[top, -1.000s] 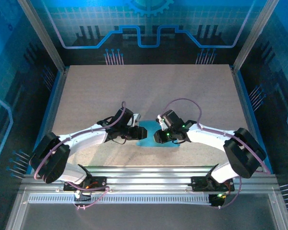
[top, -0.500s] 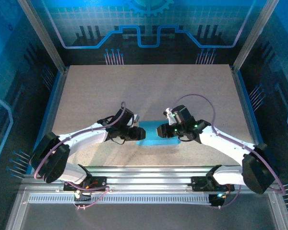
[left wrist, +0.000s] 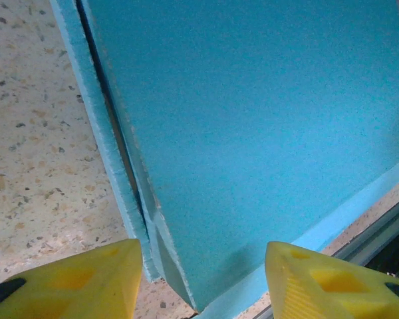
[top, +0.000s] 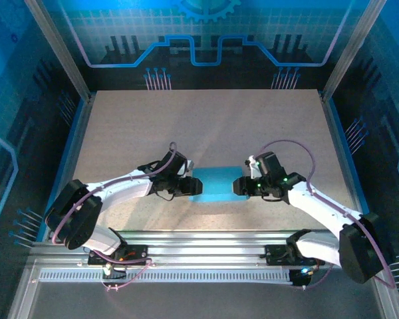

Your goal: Fold the paper box

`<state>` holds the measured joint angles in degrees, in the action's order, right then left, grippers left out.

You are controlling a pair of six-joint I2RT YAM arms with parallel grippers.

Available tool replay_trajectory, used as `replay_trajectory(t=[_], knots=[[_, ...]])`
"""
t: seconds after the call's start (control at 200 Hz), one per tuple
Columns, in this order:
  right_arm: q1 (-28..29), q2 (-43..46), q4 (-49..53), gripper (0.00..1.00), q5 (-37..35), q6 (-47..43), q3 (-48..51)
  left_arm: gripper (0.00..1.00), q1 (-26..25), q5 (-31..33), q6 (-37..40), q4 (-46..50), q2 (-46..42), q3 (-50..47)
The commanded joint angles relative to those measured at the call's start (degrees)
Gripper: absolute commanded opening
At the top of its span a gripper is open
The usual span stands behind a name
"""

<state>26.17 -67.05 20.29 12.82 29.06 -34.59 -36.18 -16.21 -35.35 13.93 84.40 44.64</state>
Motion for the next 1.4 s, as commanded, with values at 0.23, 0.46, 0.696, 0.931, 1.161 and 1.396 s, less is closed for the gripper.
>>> replay_trajectory(t=[0.23,0.46,0.696,0.931,1.161,1.396], knots=[[-0.5,1.0,-0.9,0.54,-0.1,1.1,1.5,0.53,-0.5,-2.3,-2.2,-2.0,0.9,1.7],[-0.8,2.2,1.1,0.55,-2.9,1.4,1.5,0.53,-0.6,-2.0,-2.4,-1.8,0.6,1.5],[-0.8,0.6,-0.6,0.54,0.5,1.7,1.8,0.53,-0.7,-3.0,-3.0,-2.5,0.6,1.8],[-0.8,0.0,-2.2,0.51,2.4,2.1,2.2,0.53,-0.7,-5.4,-6.0,-6.7,0.1,0.0],[-0.7,1.9,-3.2,0.48,2.1,3.0,3.1,0.53,-0.7,-6.1,-6.6,-7.7,0.4,0.0],[-0.7,2.8,-1.8,0.48,0.1,2.6,3.4,0.53,-0.7,-3.7,-5.0,-4.1,0.4,-0.1]])
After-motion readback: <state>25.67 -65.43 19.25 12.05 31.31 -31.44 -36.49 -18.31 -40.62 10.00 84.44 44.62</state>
